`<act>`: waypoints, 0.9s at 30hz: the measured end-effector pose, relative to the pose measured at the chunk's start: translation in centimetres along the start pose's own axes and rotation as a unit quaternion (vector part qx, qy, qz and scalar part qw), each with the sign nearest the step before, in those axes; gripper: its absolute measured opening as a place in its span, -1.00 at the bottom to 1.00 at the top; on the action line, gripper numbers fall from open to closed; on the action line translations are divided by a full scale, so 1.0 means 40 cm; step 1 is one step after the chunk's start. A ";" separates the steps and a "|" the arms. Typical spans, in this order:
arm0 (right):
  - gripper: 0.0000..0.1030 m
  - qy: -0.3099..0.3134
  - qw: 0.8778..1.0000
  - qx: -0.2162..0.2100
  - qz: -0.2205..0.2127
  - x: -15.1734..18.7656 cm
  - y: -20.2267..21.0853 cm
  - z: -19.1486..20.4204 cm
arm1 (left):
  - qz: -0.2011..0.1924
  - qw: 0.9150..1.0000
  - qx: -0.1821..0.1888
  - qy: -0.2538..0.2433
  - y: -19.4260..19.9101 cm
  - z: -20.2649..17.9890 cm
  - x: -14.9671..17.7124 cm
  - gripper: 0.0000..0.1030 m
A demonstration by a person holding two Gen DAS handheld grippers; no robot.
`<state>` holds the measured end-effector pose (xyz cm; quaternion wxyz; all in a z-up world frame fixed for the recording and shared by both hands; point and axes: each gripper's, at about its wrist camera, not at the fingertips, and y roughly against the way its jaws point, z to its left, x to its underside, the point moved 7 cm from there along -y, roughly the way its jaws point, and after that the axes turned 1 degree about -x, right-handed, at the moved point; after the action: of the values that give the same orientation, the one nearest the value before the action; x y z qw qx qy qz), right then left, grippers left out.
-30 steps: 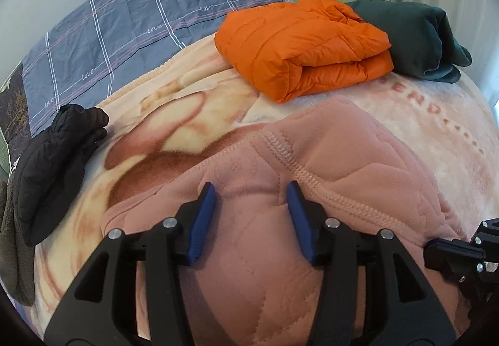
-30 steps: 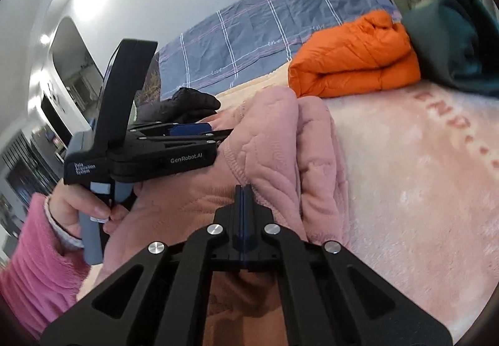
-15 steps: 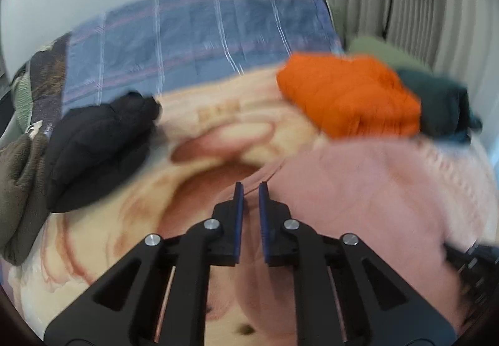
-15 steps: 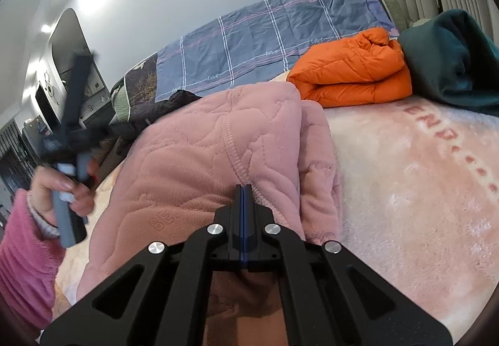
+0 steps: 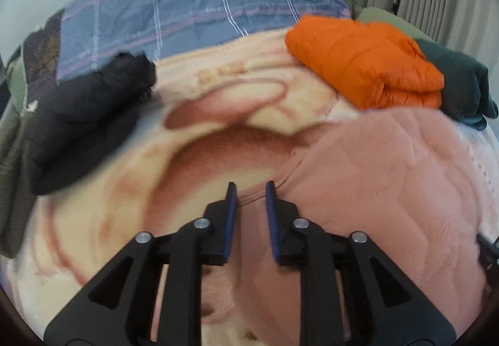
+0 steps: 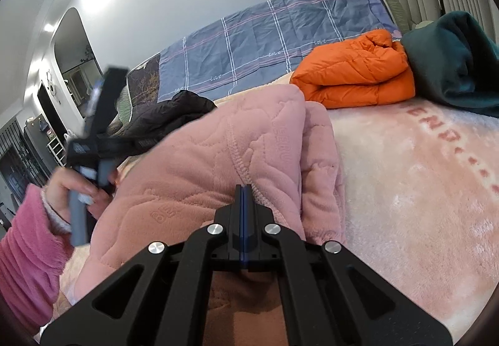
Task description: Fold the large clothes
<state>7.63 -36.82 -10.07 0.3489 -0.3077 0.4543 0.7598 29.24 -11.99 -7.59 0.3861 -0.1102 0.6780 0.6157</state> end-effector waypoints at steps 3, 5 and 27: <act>-1.00 -0.006 1.000 -0.004 0.000 0.001 0.003 -0.001 | -0.039 0.999 0.034 -0.002 0.078 -0.030 -0.063 -0.43; -1.00 -0.005 1.000 -0.003 0.000 0.000 0.003 0.001 | -0.058 0.996 0.066 -0.019 0.123 -0.084 -0.099 -0.31; -1.00 -0.006 1.000 0.022 -0.002 0.013 0.000 -0.006 | 0.032 0.979 -0.001 -0.201 -0.084 -0.378 -0.064 0.04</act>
<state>7.35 -36.89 -10.59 0.3600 -0.2962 0.4685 0.7505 27.19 -27.47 -9.29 0.4947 0.0372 0.5887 0.6382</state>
